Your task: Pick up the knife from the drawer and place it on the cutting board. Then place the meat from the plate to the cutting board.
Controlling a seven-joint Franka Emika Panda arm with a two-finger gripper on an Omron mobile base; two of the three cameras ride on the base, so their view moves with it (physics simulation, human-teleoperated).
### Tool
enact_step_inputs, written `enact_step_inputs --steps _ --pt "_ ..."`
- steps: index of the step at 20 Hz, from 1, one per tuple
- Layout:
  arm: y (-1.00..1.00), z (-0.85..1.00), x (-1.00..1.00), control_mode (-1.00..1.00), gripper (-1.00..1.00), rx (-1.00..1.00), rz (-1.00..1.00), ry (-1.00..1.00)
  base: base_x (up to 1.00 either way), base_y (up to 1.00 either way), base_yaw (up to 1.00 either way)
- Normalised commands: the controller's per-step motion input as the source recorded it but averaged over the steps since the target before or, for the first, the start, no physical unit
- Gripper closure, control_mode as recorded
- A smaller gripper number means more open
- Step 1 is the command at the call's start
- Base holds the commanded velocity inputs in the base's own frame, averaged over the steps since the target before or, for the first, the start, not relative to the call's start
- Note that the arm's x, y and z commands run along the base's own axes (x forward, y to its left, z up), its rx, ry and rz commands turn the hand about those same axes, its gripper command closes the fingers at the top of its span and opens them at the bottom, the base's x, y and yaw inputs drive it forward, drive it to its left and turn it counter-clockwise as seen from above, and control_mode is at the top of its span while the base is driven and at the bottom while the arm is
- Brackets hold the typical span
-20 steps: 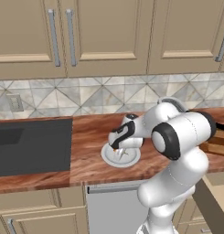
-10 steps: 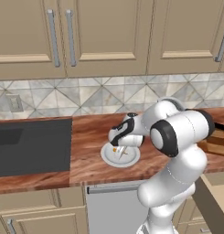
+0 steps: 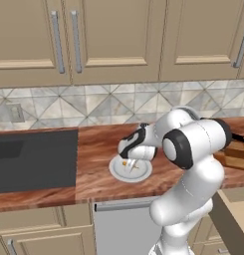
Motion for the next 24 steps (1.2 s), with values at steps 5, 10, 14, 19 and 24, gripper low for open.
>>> enact_step_inputs --steps 5,10,14,19,24 --pt "0.81 -0.67 -0.61 -1.00 1.00 0.00 0.00 -0.06 0.00 0.00 0.00" --pt "0.80 -0.74 -0.49 -1.00 1.00 0.00 0.00 0.04 0.00 0.00 0.00" --pt "0.43 -0.43 -0.14 -1.00 1.00 0.04 0.00 0.25 0.00 0.00 0.00" --pt "0.42 -0.06 -0.54 -1.00 1.00 0.02 0.00 0.19 0.00 0.00 0.00" --pt "0.77 -0.21 -0.99 -1.00 1.00 0.00 0.00 0.06 0.00 0.00 0.00"
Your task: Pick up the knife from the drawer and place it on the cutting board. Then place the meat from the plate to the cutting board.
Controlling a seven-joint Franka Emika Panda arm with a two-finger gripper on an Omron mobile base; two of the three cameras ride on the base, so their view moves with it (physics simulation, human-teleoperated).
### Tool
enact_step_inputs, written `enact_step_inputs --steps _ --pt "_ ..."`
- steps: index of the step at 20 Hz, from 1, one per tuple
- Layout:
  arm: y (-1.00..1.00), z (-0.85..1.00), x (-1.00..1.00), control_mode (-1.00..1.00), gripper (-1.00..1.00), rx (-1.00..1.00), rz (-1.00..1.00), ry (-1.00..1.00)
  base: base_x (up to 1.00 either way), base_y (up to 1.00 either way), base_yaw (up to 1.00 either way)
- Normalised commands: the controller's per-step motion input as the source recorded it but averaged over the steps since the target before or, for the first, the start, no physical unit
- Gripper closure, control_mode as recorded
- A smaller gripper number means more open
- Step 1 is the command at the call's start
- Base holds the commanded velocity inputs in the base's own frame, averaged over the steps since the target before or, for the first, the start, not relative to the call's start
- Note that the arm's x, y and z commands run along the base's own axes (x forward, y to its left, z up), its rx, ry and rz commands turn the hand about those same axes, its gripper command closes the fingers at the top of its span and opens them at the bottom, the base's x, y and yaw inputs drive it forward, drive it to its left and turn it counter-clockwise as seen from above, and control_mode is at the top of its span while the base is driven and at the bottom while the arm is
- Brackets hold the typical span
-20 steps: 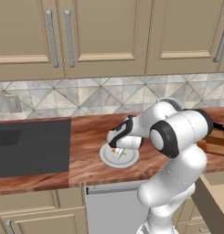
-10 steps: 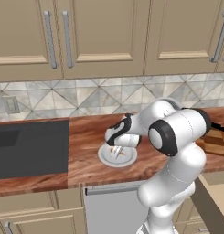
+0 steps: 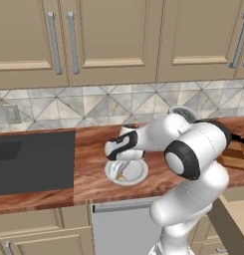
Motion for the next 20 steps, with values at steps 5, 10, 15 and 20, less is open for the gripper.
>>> enact_step_inputs --steps 5,10,15,20 --pt "0.35 -0.09 -0.45 -1.00 1.00 0.00 -0.01 0.01 0.00 0.00 0.00" --pt "-0.09 0.58 0.00 -1.00 1.00 0.02 0.00 -0.15 0.00 0.00 0.00" --pt "-0.27 0.61 0.00 -1.00 1.00 0.00 0.00 -0.17 0.00 0.00 0.00" --pt "-0.30 0.47 0.00 -1.00 1.00 -0.07 -0.04 -0.03 0.00 0.00 0.00"
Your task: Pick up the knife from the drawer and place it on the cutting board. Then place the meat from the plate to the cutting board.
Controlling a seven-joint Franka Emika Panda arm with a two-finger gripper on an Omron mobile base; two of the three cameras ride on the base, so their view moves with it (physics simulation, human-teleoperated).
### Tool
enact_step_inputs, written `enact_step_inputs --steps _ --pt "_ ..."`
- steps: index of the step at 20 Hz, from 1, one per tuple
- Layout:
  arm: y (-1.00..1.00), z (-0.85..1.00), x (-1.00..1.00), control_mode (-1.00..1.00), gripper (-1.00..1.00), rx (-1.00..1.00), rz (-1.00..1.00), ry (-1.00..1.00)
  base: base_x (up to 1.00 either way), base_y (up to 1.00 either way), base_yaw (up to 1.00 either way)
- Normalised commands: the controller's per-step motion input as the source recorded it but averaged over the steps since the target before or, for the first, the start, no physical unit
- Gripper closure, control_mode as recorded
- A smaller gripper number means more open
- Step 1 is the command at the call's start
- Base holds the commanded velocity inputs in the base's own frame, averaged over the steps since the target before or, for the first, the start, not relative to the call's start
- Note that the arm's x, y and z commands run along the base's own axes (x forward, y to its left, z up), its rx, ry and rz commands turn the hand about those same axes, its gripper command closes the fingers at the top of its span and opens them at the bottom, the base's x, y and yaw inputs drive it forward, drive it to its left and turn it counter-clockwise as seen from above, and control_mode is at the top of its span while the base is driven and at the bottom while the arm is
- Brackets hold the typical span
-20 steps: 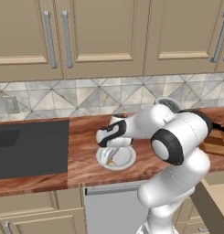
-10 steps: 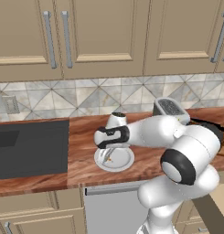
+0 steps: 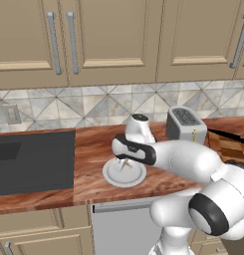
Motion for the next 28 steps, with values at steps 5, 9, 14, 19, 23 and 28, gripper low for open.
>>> enact_step_inputs --steps 5,9,14,19,23,28 --pt "-0.36 0.29 0.00 -1.00 1.00 -0.13 -0.12 0.00 0.00 0.00 0.00" --pt "-0.28 0.19 0.00 -1.00 1.00 -0.09 -0.18 0.05 0.00 0.00 0.00" --pt "-0.34 0.19 0.00 -1.00 1.00 -0.03 -0.14 0.11 0.00 0.00 0.00" --pt "-0.50 0.13 -0.14 -1.00 1.00 0.00 -0.01 -0.01 0.00 0.00 0.00" --pt "-0.62 0.18 -0.22 -1.00 1.00 0.00 0.00 -0.04 0.00 0.00 0.00" --pt "-0.75 0.11 -0.19 -1.00 1.00 0.00 0.00 -0.03 0.00 0.00 0.00"
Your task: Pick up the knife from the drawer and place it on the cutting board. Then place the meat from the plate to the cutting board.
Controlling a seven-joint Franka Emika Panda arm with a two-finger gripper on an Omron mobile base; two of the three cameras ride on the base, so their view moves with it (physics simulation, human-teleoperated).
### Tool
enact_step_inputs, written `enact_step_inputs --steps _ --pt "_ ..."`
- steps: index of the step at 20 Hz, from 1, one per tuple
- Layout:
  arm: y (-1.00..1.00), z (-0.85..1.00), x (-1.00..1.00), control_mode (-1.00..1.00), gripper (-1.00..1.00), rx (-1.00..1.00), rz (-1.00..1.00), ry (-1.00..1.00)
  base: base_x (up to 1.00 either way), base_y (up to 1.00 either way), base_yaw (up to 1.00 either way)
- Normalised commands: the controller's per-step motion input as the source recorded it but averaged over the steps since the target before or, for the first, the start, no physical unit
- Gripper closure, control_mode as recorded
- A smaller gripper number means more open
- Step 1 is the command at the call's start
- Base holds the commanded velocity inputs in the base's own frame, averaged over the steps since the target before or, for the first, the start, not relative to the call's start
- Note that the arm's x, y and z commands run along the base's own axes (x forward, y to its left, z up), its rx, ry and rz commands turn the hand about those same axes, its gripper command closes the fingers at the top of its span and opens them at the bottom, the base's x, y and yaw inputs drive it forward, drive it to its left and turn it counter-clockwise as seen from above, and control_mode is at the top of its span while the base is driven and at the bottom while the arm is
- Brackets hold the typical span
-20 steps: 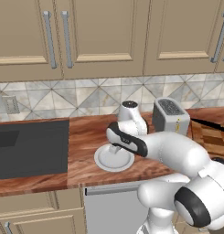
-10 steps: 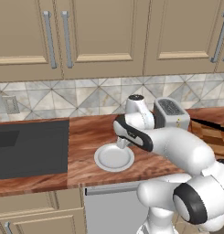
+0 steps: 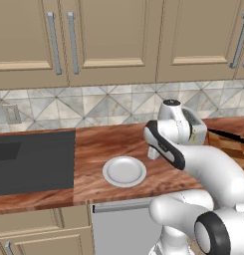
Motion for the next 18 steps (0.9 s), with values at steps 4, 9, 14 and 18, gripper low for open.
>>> enact_step_inputs --steps 4,9,14,18 --pt "-0.74 0.07 -0.05 -1.00 1.00 0.00 0.00 0.00 0.00 0.00 0.00" --pt "-0.74 0.03 0.00 -1.00 1.00 0.00 0.00 0.00 0.00 0.00 0.00" --pt "-0.63 0.01 0.01 -1.00 1.00 0.00 -0.01 -0.01 0.00 0.00 0.00" --pt "-0.58 0.00 0.16 -1.00 1.00 0.00 -0.03 0.00 0.00 0.00 0.00"
